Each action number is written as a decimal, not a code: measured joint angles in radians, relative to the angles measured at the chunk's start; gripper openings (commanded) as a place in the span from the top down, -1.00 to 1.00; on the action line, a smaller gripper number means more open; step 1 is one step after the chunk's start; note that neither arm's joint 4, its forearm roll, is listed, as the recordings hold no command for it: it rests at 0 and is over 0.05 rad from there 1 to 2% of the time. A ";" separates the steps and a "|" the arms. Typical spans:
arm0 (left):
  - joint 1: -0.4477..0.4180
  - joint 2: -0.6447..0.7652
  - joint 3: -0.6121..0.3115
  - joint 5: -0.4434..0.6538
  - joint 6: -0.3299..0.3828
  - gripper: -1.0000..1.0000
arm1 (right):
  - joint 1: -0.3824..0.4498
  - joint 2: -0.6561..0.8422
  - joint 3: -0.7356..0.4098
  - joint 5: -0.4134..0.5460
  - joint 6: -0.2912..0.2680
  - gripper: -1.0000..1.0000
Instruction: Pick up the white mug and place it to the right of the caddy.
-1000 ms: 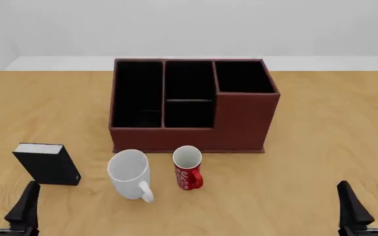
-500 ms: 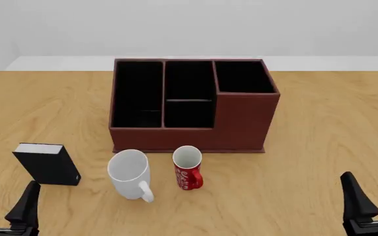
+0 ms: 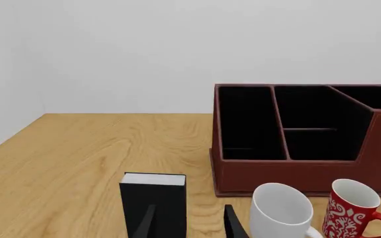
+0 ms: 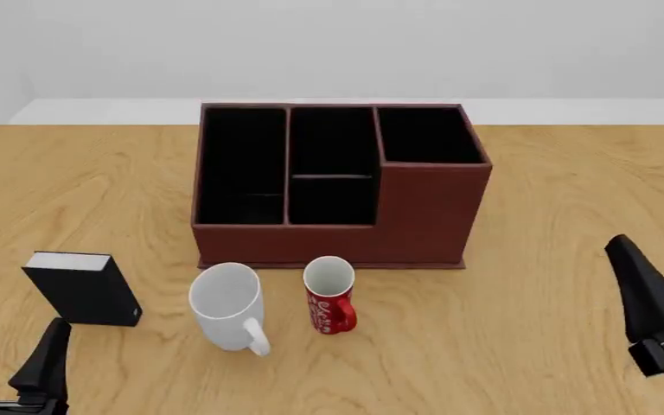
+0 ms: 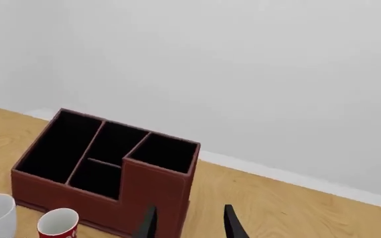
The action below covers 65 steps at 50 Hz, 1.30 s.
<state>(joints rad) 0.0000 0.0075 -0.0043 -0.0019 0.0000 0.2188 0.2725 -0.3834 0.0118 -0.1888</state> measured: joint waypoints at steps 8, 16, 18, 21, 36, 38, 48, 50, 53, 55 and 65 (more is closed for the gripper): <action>0.000 0.000 0.000 0.000 0.000 -1.00 | 0.104 0.201 -0.183 0.050 -0.051 -1.00; 0.000 0.000 0.000 0.000 0.000 -1.00 | 0.171 0.385 -0.354 0.138 -0.088 -1.00; 0.000 0.000 0.000 0.000 0.000 -1.00 | 0.182 0.428 -0.393 0.162 -0.093 -1.00; 0.000 0.000 0.000 0.000 0.000 -1.00 | 0.198 0.491 -0.451 0.202 -0.093 -1.00; 0.000 0.000 0.000 0.000 0.000 -1.00 | 0.271 0.770 -0.699 0.395 -0.049 -1.00; 0.000 0.000 0.000 0.000 0.000 -1.00 | 0.278 0.800 -0.722 0.417 -0.048 -1.00; 0.000 0.000 0.000 0.000 0.000 -1.00 | 0.306 0.912 -0.815 0.503 -0.058 -1.00; 0.000 0.000 0.000 0.000 0.000 -1.00 | 0.314 0.933 -0.832 0.519 -0.057 -1.00; 0.000 0.000 0.000 0.000 0.000 -1.00 | 0.328 0.964 -0.852 0.538 -0.055 -1.00; 0.000 0.000 0.000 0.000 0.000 -1.00 | 0.337 0.982 -0.864 0.550 -0.055 -1.00; 0.000 0.000 0.000 0.000 0.000 -1.00 | 0.394 1.051 -0.918 0.594 -0.048 -1.00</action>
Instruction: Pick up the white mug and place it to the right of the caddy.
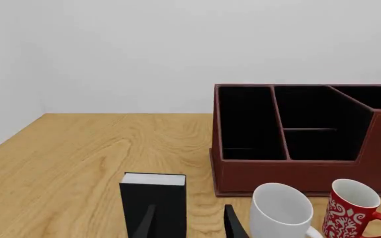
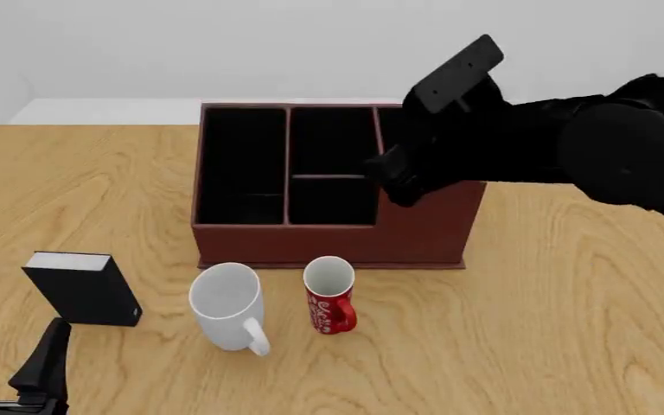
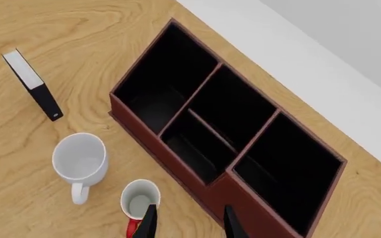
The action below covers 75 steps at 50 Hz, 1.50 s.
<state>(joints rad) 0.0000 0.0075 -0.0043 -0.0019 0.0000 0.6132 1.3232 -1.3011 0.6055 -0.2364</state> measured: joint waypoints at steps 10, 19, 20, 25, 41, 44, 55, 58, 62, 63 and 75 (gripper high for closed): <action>0.000 0.000 0.000 0.000 0.000 -1.00 | 0.061 0.056 -0.034 0.023 0.011 -1.00; 0.000 0.000 0.000 0.000 0.000 -1.00 | 0.124 0.110 -0.069 0.038 0.030 -1.00; 0.000 0.000 0.000 0.000 0.000 -1.00 | 0.131 0.116 -0.073 0.039 0.033 -1.00; 0.000 0.000 0.000 0.000 0.000 -1.00 | 0.161 0.144 -0.092 0.047 0.044 -1.00; 0.000 0.000 0.000 0.000 0.000 -1.00 | 0.261 0.233 -0.145 0.052 0.099 -1.00; 0.000 0.000 0.000 0.000 0.000 -1.00 | 0.280 0.250 -0.148 0.047 0.115 -1.00; 0.000 0.000 0.000 0.000 0.000 -1.00 | 0.340 0.311 -0.147 0.027 0.189 -1.00; 0.000 0.000 0.000 0.000 0.000 -1.00 | 0.352 0.327 -0.142 0.021 0.209 -1.00; 0.000 0.000 0.000 0.000 0.000 -1.00 | 0.366 0.347 -0.135 0.016 0.236 -1.00; 0.000 0.000 0.000 0.000 0.000 -1.00 | 0.369 0.352 -0.133 0.014 0.243 -1.00; 0.000 0.000 0.000 0.000 0.000 -1.00 | 0.384 0.399 -0.114 0.007 0.310 -1.00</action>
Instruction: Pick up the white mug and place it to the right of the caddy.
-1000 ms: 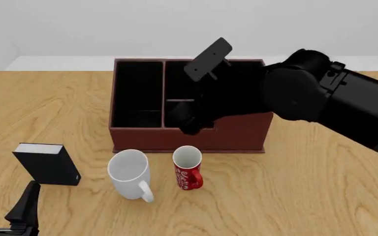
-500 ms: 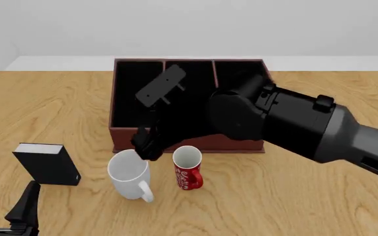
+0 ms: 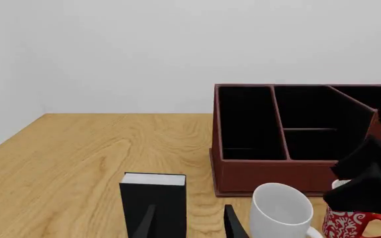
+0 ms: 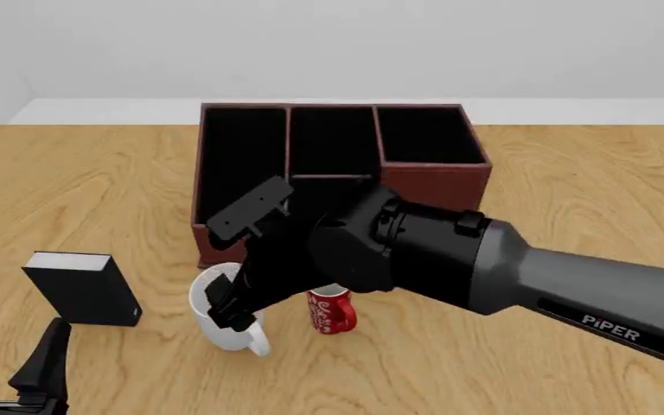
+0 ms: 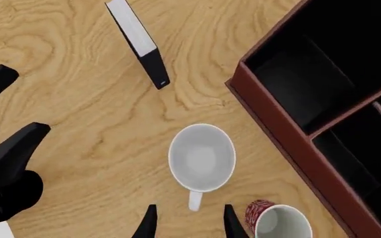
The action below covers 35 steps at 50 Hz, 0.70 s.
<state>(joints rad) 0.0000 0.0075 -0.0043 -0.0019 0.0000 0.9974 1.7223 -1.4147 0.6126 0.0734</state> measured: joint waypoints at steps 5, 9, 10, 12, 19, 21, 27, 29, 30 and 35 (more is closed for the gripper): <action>0.000 0.000 0.000 0.000 0.000 -1.00 | 0.000 0.014 0.011 -0.005 0.018 -1.00; 0.000 0.000 0.000 0.000 0.000 -1.00 | -0.001 0.027 0.020 -0.010 0.032 -1.00; 0.000 0.000 0.000 0.000 0.000 -1.00 | -0.001 0.030 0.022 -0.010 0.036 -1.00; 0.000 0.000 0.000 0.000 0.000 -1.00 | 0.001 0.038 0.026 -0.012 0.044 -1.00; 0.000 0.000 0.000 0.000 0.000 -1.00 | 0.015 0.066 0.036 -0.017 0.077 -1.00; 0.000 0.000 0.000 0.000 0.000 -1.00 | 0.020 0.074 0.038 -0.019 0.087 -1.00; 0.000 0.000 0.000 0.000 0.000 -1.00 | 0.033 0.094 0.047 -0.028 0.115 -1.00; 0.000 0.000 0.000 0.000 0.000 -1.00 | 0.037 0.099 0.051 -0.031 0.124 -1.00; 0.000 0.000 0.000 0.000 0.000 -1.00 | 0.039 0.102 0.053 -0.032 0.127 -1.00; 0.000 0.000 0.000 0.000 0.000 -1.00 | 0.039 0.112 0.061 -0.037 0.140 -1.00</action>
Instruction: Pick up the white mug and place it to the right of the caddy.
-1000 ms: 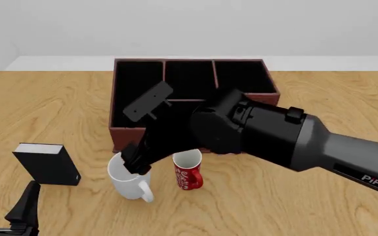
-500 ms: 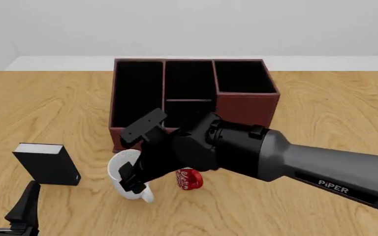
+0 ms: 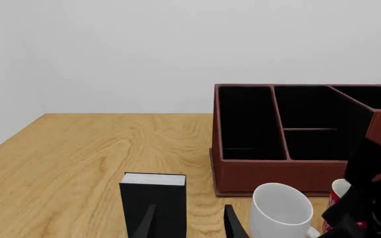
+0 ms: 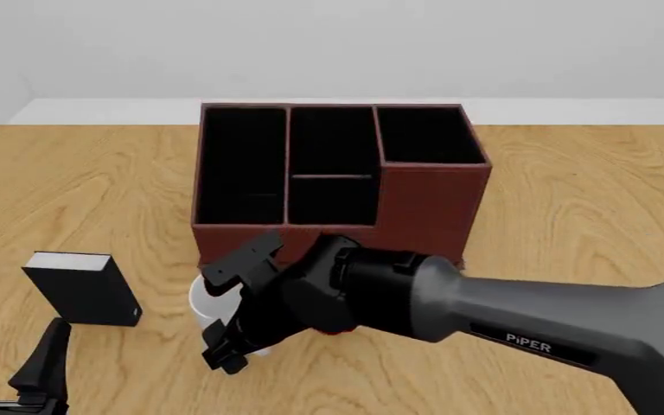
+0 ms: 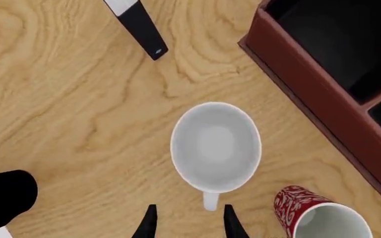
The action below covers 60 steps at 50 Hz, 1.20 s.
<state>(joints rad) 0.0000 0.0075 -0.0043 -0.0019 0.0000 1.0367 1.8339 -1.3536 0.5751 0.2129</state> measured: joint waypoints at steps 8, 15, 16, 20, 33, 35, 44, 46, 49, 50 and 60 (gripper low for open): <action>0.000 0.000 0.000 0.000 0.000 -1.00 | -0.010 0.008 0.009 -0.004 0.005 -1.00; 0.000 0.000 0.000 0.000 0.000 -1.00 | -0.024 0.013 0.011 -0.005 0.002 -1.00; 0.000 0.000 0.000 0.000 0.000 -1.00 | -0.025 0.014 0.010 -0.005 0.002 -1.00; 0.000 0.000 0.000 0.000 0.000 -1.00 | -0.033 0.022 0.008 -0.005 0.003 -1.00; 0.000 0.000 0.000 0.000 0.000 -1.00 | -0.050 0.047 0.006 -0.010 0.011 -1.00; 0.000 0.000 0.000 0.000 0.000 -1.00 | -0.051 0.052 0.005 -0.011 0.014 -1.00; 0.000 0.000 0.000 0.000 0.000 -1.00 | -0.040 0.077 0.010 -0.026 0.038 -1.00; 0.000 0.000 0.000 0.000 0.000 -1.00 | -0.037 0.082 0.011 -0.029 0.043 -1.00; 0.000 0.000 0.000 0.000 0.000 -1.00 | -0.033 0.088 0.014 -0.034 0.049 -1.00; 0.000 0.000 0.000 0.000 0.000 -1.00 | -0.031 0.090 0.015 -0.036 0.052 -1.00; 0.000 0.000 0.000 0.000 0.000 -1.00 | -0.021 0.104 0.021 -0.048 0.070 1.00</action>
<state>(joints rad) 0.0000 0.0075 -0.0043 -0.0019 0.0000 1.0153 1.9383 -1.3327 0.5274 0.2831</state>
